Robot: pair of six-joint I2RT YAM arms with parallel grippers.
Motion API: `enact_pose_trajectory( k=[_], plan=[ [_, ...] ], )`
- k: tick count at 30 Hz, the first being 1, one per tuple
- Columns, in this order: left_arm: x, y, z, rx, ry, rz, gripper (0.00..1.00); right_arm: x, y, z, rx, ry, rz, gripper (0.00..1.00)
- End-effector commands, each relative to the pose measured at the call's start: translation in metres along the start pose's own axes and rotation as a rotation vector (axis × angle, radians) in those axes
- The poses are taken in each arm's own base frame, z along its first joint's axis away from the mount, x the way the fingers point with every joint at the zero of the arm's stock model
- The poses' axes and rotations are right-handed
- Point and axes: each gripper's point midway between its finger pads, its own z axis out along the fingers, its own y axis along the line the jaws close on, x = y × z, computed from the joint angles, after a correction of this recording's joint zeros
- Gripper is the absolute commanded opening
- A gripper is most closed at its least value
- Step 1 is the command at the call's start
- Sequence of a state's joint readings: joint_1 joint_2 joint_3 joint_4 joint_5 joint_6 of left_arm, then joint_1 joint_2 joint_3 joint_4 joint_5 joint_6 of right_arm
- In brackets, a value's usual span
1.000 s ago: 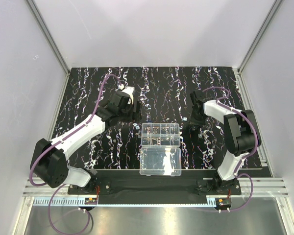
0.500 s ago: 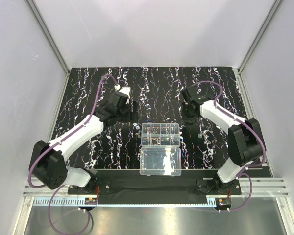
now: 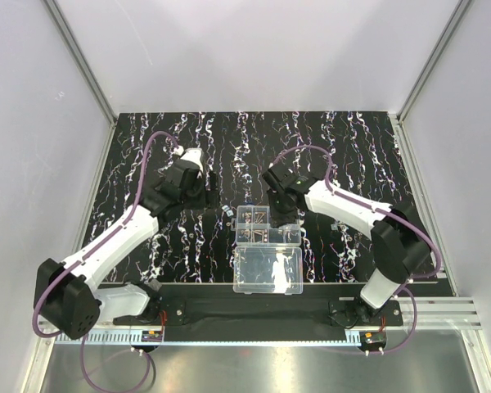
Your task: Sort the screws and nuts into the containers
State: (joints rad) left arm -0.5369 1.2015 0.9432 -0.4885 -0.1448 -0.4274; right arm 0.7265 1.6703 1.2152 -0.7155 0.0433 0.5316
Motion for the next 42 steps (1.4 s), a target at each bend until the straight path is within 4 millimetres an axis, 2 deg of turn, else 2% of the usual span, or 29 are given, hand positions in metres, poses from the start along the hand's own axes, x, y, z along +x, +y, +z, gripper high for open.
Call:
enact_pose_trajectory(
  k=[1, 7, 10, 11, 13, 14, 15, 17, 19, 20, 21, 22, 24, 25, 26, 27, 28, 31, 32, 35, 37, 42],
  plan=[
    [-0.009, 0.004, -0.008, -0.013, -0.048, -0.02, 0.85, 0.015, -0.005, 0.006, 0.049, 0.035, 0.011, 0.11],
    [-0.008, 0.005, -0.008, -0.011, -0.05, -0.022, 0.85, 0.017, -0.009, 0.013, 0.076, 0.04, 0.007, 0.15],
    [-0.008, 0.005, -0.008, -0.009, -0.051, -0.023, 0.85, 0.017, -0.004, 0.014, 0.053, 0.045, 0.007, 0.21],
    [-0.007, 0.005, -0.008, -0.007, -0.05, -0.023, 0.85, 0.015, -0.001, 0.014, 0.043, 0.037, 0.001, 0.28],
    [-0.008, 0.005, -0.008, -0.007, -0.055, -0.023, 0.85, 0.014, 0.005, 0.012, 0.01, 0.035, -0.011, 0.33],
    [-0.009, 0.005, -0.009, -0.006, -0.057, -0.025, 0.85, 0.012, 0.007, 0.009, -0.002, 0.026, -0.023, 0.42],
    [-0.009, 0.005, -0.008, -0.006, -0.057, -0.022, 0.85, 0.007, 0.01, 0.005, -0.013, 0.015, -0.027, 0.46],
    [-0.011, 0.004, -0.009, -0.005, -0.062, -0.024, 0.85, 0.001, 0.014, -0.007, -0.03, -0.007, -0.035, 0.48],
    [-0.012, 0.005, -0.01, -0.005, -0.065, -0.024, 0.85, -0.016, 0.02, -0.025, -0.051, -0.065, -0.032, 0.54],
    [-0.012, 0.005, -0.011, -0.004, -0.067, -0.024, 0.85, -0.021, 0.015, -0.03, -0.02, -0.084, -0.031, 0.57],
    [-0.013, 0.005, -0.011, -0.007, -0.07, -0.025, 0.85, -0.034, 0.016, -0.039, -0.014, -0.123, -0.025, 0.59],
    [-0.014, 0.005, -0.011, -0.007, -0.071, -0.027, 0.85, -0.039, 0.005, -0.043, 0.027, -0.124, -0.016, 0.59],
    [-0.014, 0.006, -0.01, -0.007, -0.073, -0.025, 0.85, -0.063, -0.014, -0.05, 0.093, -0.186, 0.014, 0.59],
    [-0.015, 0.006, -0.01, -0.007, -0.076, -0.027, 0.85, -0.069, -0.024, -0.047, 0.115, -0.186, 0.027, 0.6],
    [-0.017, 0.006, -0.01, -0.007, -0.079, -0.031, 0.86, -0.084, -0.05, -0.047, 0.156, -0.203, 0.089, 0.6],
    [-0.017, 0.006, -0.009, -0.006, -0.077, -0.028, 0.85, -0.09, -0.061, -0.044, 0.165, -0.204, 0.119, 0.59],
    [-0.019, 0.005, -0.009, -0.006, -0.08, -0.03, 0.85, -0.103, -0.085, -0.04, 0.18, -0.215, 0.186, 0.58],
    [-0.021, 0.008, -0.006, -0.018, -0.076, -0.028, 0.85, -0.111, -0.114, -0.025, 0.228, -0.22, 0.219, 0.58],
    [-0.021, 0.008, -0.006, -0.022, -0.076, -0.028, 0.86, -0.112, -0.131, -0.022, 0.266, -0.219, 0.234, 0.58],
    [-0.024, 0.009, -0.003, -0.023, -0.076, -0.033, 0.86, -0.11, -0.154, -0.003, 0.321, -0.179, 0.228, 0.58],
    [-0.025, 0.01, 0.001, -0.027, -0.069, -0.034, 0.86, -0.111, -0.162, 0.012, 0.327, -0.161, 0.22, 0.58],
    [-0.03, 0.008, 0.007, -0.024, -0.059, -0.034, 0.86, -0.117, -0.157, 0.034, 0.276, -0.141, 0.225, 0.59]
  ],
)
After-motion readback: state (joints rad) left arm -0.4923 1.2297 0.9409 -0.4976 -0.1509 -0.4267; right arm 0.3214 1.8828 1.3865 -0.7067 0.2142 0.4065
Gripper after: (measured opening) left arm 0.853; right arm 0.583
